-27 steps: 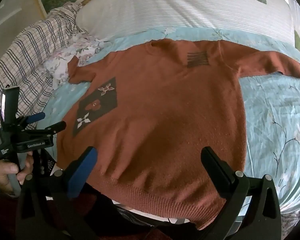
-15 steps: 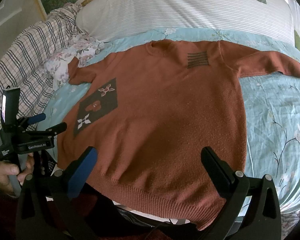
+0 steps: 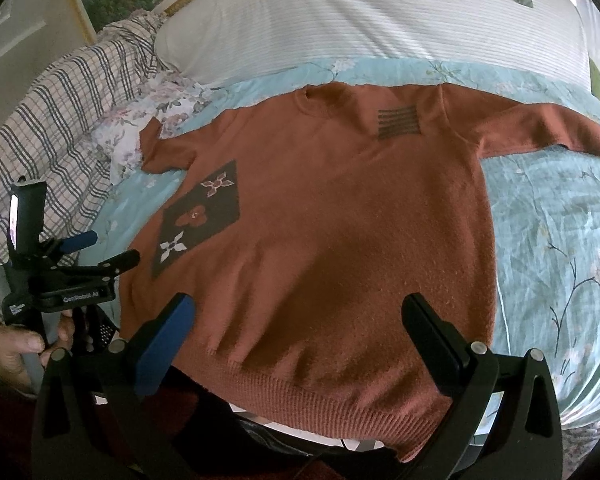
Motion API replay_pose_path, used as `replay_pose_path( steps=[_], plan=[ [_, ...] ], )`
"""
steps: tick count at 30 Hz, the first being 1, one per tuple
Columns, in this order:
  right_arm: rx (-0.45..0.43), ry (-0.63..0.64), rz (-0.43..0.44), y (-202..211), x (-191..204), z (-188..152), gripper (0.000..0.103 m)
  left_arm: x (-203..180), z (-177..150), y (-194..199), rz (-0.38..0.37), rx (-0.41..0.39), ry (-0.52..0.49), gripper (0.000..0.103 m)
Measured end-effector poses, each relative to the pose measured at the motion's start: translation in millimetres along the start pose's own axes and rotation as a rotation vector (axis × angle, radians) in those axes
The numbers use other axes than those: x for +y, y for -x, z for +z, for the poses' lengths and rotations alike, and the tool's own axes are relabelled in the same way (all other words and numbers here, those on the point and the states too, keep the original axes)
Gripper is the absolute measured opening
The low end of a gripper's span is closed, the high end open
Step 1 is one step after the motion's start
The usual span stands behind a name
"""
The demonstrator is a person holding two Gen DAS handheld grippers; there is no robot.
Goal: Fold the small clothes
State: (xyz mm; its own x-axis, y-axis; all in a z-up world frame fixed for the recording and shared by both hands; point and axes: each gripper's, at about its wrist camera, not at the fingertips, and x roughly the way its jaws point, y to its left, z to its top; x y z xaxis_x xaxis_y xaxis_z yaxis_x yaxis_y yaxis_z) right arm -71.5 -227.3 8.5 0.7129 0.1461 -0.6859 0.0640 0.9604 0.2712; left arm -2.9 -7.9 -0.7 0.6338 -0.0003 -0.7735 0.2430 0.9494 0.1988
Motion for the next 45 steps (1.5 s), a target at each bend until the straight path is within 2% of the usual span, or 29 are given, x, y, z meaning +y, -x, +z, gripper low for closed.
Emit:
replay_pose_path(
  steps=[6,9,17,29,36,39,41,43,45],
  plan=[
    [-0.031,0.006,0.007,0.7,0.4,-0.6,0.103,1.9,0.5,-1.6,-0.006,-0.001,0.003,0.100],
    [-0.108,0.020,0.021,3.1,0.7,-1.9,0.103,6.2,-2.4,-4.9,-0.004,-0.007,0.002,0.100],
    [-0.066,-0.005,0.023,-0.9,-3.0,3.1,0.103,8.2,-1.3,-6.3,-0.008,0.000,0.002,0.100],
    [-0.069,-0.044,0.015,-9.7,-17.2,9.7,0.103,7.1,9.6,-20.9,-0.023,0.004,0.000,0.100],
    [-0.078,-0.098,0.009,-13.7,-42.2,14.7,0.103,1.4,20.8,-34.9,-0.020,-0.007,-0.008,0.100],
    [-0.128,-0.127,-0.010,-5.7,-58.1,16.9,0.102,-1.2,25.5,-40.7,-0.024,0.000,-0.012,0.100],
    [-0.159,-0.166,-0.027,1.0,-75.3,18.9,0.099,-3.0,28.3,-44.3,-0.030,0.007,-0.013,0.100],
    [-0.174,-0.222,-0.047,7.0,-99.1,22.0,0.089,-5.5,31.1,-47.5,-0.036,0.012,-0.014,0.100],
    [-0.191,-0.271,-0.076,13.1,-124.3,25.7,0.085,-8.8,33.8,-50.8,-0.038,0.015,-0.019,0.100]
  ],
)
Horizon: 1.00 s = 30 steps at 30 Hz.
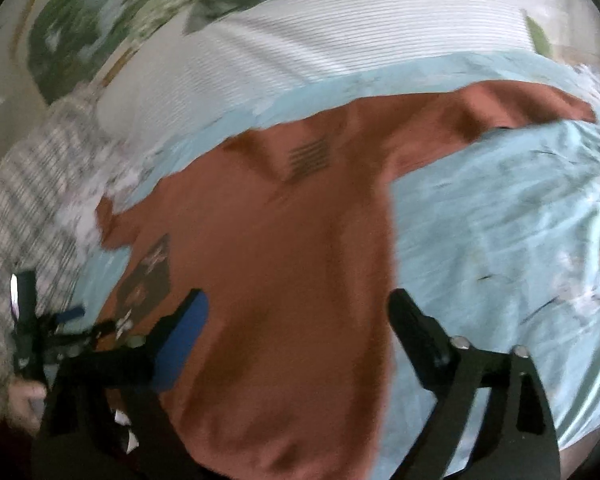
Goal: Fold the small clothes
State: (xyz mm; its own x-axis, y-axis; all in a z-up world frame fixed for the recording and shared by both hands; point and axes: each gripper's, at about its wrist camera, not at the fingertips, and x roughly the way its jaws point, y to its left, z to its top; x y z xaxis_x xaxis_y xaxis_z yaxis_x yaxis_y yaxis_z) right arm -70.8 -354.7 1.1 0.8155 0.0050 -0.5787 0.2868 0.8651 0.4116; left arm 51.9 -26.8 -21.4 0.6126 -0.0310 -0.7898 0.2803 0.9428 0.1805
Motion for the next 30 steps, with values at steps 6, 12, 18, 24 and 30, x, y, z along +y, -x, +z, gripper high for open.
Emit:
replay_pose_path(
  steps=[6,12,18,24,30],
  plan=[
    [-0.084,-0.154,-0.085,18.5,-86.1,48.3,0.075,-9.9,8.7,-10.4,-0.033,0.039,0.001,0.100],
    [-0.184,-0.372,-0.221,25.9,-199.0,111.2,0.075,-23.5,19.1,-23.0,-0.042,0.092,-0.023,0.100],
    [-0.221,-0.561,-0.266,0.9,-289.1,152.8,0.060,-40.7,30.9,-40.7,-0.042,0.151,-0.060,0.100],
    [-0.202,-0.646,-0.317,-19.7,-337.8,160.6,0.040,-53.7,43.3,-52.9,-0.063,0.170,-0.072,0.100],
    [-0.210,-0.517,-0.278,-19.1,-319.3,176.0,0.008,-63.0,46.4,-62.4,-0.077,0.188,-0.085,0.100]
  ],
)
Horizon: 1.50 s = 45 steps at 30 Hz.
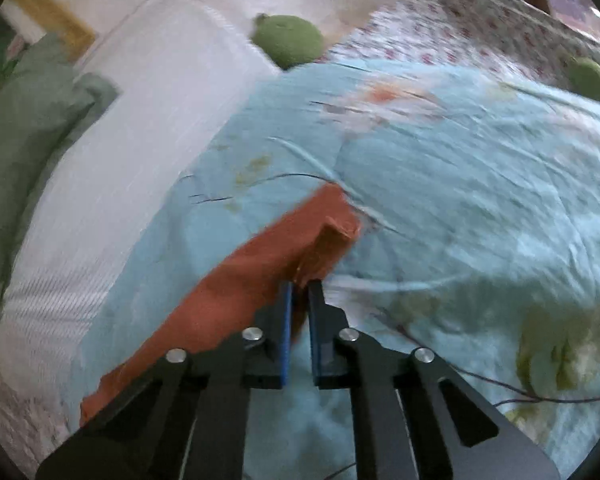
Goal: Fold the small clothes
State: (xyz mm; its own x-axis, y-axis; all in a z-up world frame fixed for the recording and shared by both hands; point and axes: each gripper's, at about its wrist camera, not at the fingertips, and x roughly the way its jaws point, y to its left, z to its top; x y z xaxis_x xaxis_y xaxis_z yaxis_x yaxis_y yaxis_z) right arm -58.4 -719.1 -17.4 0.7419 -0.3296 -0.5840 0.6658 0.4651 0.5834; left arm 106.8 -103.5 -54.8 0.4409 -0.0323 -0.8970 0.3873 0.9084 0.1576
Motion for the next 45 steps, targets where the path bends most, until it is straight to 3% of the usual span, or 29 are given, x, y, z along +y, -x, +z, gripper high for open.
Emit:
replay_pose_path(
  steps=[5,9,16,25,33,37,39,41,45],
  plan=[
    [0.018,0.189,0.106,14.8,67.9,-16.3,0.007,-1.7,-3.1,1.2,-0.004,-0.008,-0.008,0.100],
    [0.086,0.313,0.282,21.8,144.4,-52.4,0.006,3.1,-8.8,5.9,-0.024,-0.024,0.011,0.100],
    [0.277,0.537,0.515,7.3,287.0,-165.3,0.004,29.3,-16.8,7.6,-0.029,-0.037,0.074,0.100],
    [0.536,0.641,0.682,-30.8,394.8,-301.4,0.003,79.5,-27.9,-5.5,-0.018,-0.024,0.195,0.100],
    [0.743,0.663,0.708,-69.8,422.5,-385.3,0.003,101.8,-18.6,-17.2,-0.127,-0.033,0.261,0.100],
    [0.807,0.680,0.639,-86.6,423.6,-407.3,0.004,111.0,5.4,-23.3,-0.206,-0.076,0.292,0.100],
    [0.842,0.659,0.594,-93.5,419.6,-409.2,0.006,112.3,24.3,-27.9,-0.240,-0.099,0.295,0.100],
    [0.846,0.608,0.603,-92.0,411.7,-400.0,0.007,111.5,41.8,-34.6,-0.253,-0.119,0.286,0.100],
    [0.758,0.543,0.625,-66.2,386.9,-359.4,0.012,108.5,90.6,-67.7,-0.285,-0.104,0.282,0.100]
  ],
)
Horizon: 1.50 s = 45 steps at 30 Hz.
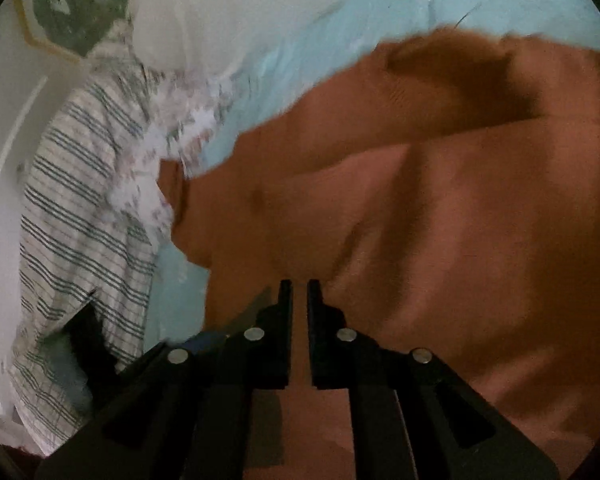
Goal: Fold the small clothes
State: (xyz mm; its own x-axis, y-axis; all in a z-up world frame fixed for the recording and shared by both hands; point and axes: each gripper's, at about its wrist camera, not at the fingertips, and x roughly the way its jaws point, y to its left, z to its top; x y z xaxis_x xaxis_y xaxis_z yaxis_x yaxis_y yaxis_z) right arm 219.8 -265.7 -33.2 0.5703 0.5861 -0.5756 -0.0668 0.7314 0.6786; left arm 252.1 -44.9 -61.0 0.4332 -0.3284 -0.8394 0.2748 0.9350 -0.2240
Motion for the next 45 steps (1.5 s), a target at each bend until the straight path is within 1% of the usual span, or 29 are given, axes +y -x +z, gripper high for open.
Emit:
replay_pose_path(
  steps=[2,3,4,5,6,7,8,9,10,11,14,16,18,20,22,24,27,28,31,32,33,34,35,36,37,38,40,43,45],
  plan=[
    [-0.069,-0.032,-0.004,38.0,-8.1,-7.8,0.038,-1.2,18.0,-19.7,-0.020,0.009,0.020,0.100],
    [-0.107,-0.045,-0.012,53.5,-11.3,-11.3,0.068,-0.6,24.3,-27.6,-0.026,0.002,0.026,0.100],
    [-0.169,-0.058,-0.024,75.2,-15.9,-17.9,0.084,-0.5,33.0,-36.5,-0.028,-0.005,0.031,0.099],
    [-0.203,-0.062,-0.032,87.9,-18.3,-21.0,0.084,0.4,41.3,-42.7,-0.019,-0.019,0.067,0.099],
    [-0.236,-0.070,-0.044,105.0,-23.2,-26.6,0.084,-1.4,48.0,-45.2,-0.034,-0.041,0.067,0.096],
    [-0.269,-0.093,-0.065,122.5,-30.3,-33.8,0.084,-2.4,54.9,-48.7,-0.065,-0.060,0.056,0.073],
    [-0.293,-0.111,-0.081,133.7,-35.8,-37.9,0.084,-5.8,58.9,-51.3,-0.092,-0.055,0.043,0.041],
    [-0.327,-0.136,-0.106,148.1,-43.8,-43.2,0.084,-9.4,60.5,-54.6,-0.093,-0.043,0.030,0.026],
    [-0.357,-0.157,-0.135,160.9,-51.5,-46.9,0.084,-10.8,60.0,-55.0,-0.120,-0.036,0.023,0.004],
    [-0.376,-0.169,-0.157,169.1,-56.1,-47.5,0.084,-11.7,61.1,-53.3,-0.140,-0.045,0.023,0.003],
    [-0.406,-0.199,-0.225,192.8,-73.5,-47.8,0.084,-1.1,53.3,-23.7,-0.066,-0.137,0.009,0.003],
    [-0.417,-0.199,-0.265,201.9,-83.3,-47.3,0.084,22.4,49.2,-6.8,-0.028,-0.171,0.064,0.003],
    [-0.412,-0.192,-0.300,201.2,-90.5,-42.6,0.084,44.6,43.1,-1.4,-0.003,-0.164,0.096,0.003],
    [-0.392,-0.188,-0.323,195.1,-101.2,-34.2,0.084,58.4,36.7,3.3,-0.019,-0.156,0.116,0.003],
    [-0.368,-0.163,-0.345,186.8,-106.6,-27.3,0.084,59.3,33.0,4.8,-0.014,-0.153,0.107,0.003],
    [-0.321,-0.135,-0.379,170.9,-115.2,-16.1,0.083,53.5,35.3,1.7,-0.003,-0.151,0.098,0.003],
    [-0.267,-0.134,-0.419,153.1,-131.1,-1.7,0.080,64.4,31.7,5.8,-0.001,-0.150,0.133,0.003],
    [-0.255,-0.135,-0.424,149.1,-136.9,2.4,0.078,67.1,32.0,5.2,-0.001,-0.145,0.148,0.003],
    [-0.236,-0.137,-0.438,139.2,-149.4,13.9,0.075,72.3,29.4,4.3,0.004,-0.138,0.169,0.003],
    [-0.229,-0.137,-0.436,135.4,-152.9,16.5,0.073,71.9,29.3,2.5,0.006,-0.131,0.169,0.004],
    [-0.219,-0.130,-0.438,132.2,-154.1,17.9,0.066,70.9,29.2,0.0,0.013,-0.120,0.167,0.004],
    [-0.202,-0.113,-0.450,127.9,-153.9,19.8,0.040,68.9,29.0,-2.0,0.022,-0.113,0.160,0.004],
    [-0.182,-0.113,-0.442,124.8,-155.4,20.9,0.015,66.5,29.5,-3.3,0.031,-0.110,0.153,0.003],
    [-0.175,-0.124,-0.428,124.5,-156.6,21.1,0.011,63.2,29.9,-3.6,0.037,-0.108,0.144,0.003],
    [-0.196,-0.112,-0.440,129.9,-153.9,21.0,0.011,58.8,31.3,-3.2,0.038,-0.109,0.136,0.003],
    [-0.224,-0.093,-0.469,138.2,-149.4,20.8,0.011,55.7,32.2,-1.8,0.028,-0.112,0.129,0.004],
    [-0.259,-0.087,-0.489,149.2,-147.9,20.7,0.011,48.7,34.2,-2.1,0.001,-0.110,0.114,0.004],
    [-0.240,-0.112,-0.522,145.0,-159.5,18.4,0.011,39.5,34.6,-11.9,0.042,-0.097,0.074,0.004],
    [-0.218,-0.134,-0.541,139.1,-165.3,18.0,0.011,40.7,33.3,-17.5,0.050,-0.080,0.072,0.004]
  ],
)
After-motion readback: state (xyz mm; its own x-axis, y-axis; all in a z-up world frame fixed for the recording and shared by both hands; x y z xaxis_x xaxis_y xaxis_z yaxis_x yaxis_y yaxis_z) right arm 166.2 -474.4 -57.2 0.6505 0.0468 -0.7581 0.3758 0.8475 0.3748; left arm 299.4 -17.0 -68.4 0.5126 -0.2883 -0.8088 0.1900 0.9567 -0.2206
